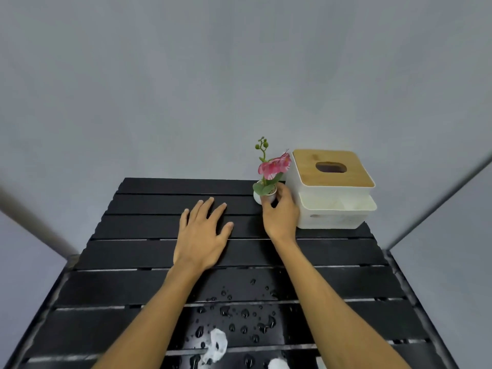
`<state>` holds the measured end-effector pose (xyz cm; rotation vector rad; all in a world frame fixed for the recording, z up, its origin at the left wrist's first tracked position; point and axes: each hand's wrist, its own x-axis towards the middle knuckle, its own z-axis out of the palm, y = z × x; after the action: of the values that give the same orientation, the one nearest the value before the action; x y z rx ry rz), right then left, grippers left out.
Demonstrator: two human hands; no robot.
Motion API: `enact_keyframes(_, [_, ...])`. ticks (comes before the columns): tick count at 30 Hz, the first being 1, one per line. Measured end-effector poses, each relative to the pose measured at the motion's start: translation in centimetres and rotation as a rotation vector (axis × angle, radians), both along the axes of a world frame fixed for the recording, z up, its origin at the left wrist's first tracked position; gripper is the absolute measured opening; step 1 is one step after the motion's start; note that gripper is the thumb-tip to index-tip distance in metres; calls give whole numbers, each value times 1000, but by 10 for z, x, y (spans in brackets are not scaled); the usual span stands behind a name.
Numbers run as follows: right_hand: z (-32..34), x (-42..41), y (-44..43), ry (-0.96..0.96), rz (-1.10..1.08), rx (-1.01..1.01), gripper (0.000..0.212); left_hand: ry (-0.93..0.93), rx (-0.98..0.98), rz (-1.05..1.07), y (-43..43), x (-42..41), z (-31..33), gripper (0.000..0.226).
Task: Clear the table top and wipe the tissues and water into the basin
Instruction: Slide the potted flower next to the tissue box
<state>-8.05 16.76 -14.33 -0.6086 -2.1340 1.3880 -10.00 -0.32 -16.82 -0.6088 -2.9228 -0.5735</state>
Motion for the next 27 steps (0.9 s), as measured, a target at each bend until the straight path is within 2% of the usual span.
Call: enact_keyframes(27, [-8, -40, 14, -6, 3, -10, 26, 8, 0, 3, -1, -2, -7, 61])
